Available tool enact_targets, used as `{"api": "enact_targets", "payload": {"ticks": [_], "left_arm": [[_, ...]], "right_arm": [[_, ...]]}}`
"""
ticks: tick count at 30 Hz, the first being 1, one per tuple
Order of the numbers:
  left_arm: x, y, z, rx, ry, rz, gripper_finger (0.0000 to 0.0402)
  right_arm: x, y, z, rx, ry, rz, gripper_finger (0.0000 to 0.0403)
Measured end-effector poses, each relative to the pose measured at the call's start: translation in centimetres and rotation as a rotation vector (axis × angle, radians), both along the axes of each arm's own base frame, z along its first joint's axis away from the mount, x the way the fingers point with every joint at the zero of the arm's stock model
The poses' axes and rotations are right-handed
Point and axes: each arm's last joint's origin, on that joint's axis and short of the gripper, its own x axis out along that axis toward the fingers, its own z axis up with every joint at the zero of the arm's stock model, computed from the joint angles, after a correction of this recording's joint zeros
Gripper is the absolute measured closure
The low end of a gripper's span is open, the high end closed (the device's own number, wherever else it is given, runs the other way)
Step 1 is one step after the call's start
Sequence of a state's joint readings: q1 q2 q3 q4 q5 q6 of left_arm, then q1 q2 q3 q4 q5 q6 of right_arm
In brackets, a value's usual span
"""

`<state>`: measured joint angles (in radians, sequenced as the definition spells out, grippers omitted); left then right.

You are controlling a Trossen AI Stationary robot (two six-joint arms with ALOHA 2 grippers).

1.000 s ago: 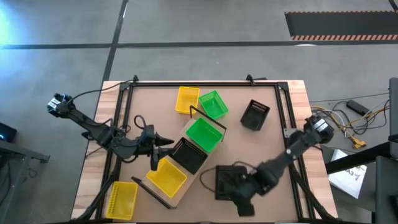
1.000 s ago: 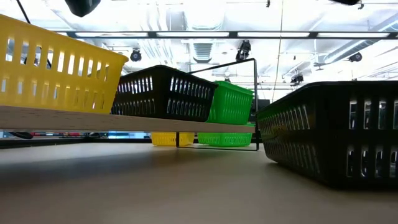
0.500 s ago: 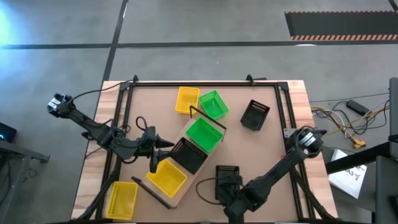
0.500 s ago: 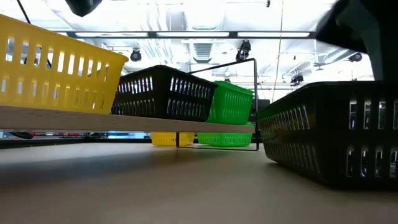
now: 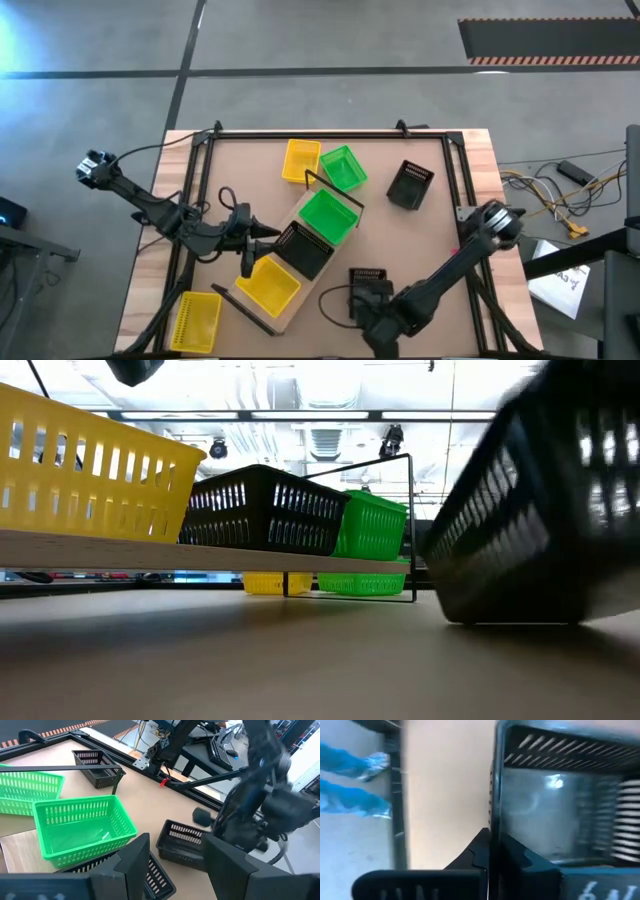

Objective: Stack baskets on shelf by color
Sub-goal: Stack the bottom black bin on top of the black bin on the shelf

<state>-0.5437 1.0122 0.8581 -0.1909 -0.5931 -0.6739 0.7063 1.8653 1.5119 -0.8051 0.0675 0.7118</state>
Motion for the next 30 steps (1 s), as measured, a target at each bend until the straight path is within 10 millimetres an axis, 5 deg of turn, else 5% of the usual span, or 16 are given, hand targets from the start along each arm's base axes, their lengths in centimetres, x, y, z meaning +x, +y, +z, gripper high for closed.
{"api": "enact_targets", "payload": {"ticks": [9, 14, 18, 24, 30], "left_arm": [[-0.1, 0.0, 0.4, -0.007, -0.011, 0.000, 0.0238], [-0.6, 0.4, 3.1, -0.062, -0.113, 0.000, 0.0238], [-1.2, 0.8, 5.4, -0.045, -0.189, -0.011, 0.0238], [-2.8, 1.7, 8.1, -0.021, -0.274, -0.008, 0.0238], [-3.6, 2.2, 8.7, -0.003, -0.300, -0.010, 0.0238]], "right_arm": [[-2.2, -3.0, 11.3, 0.042, -0.345, 0.447, 0.0394], [0.0, -6.4, 14.7, -0.031, -0.491, 0.497, 0.0394], [3.5, -9.1, 14.8, -0.156, -0.533, 0.576, 0.0394], [8.8, -12.1, 12.2, -0.283, -0.501, 0.713, 0.0394], [11.4, -13.3, 10.2, -0.339, -0.389, 0.870, 0.0394]]}}
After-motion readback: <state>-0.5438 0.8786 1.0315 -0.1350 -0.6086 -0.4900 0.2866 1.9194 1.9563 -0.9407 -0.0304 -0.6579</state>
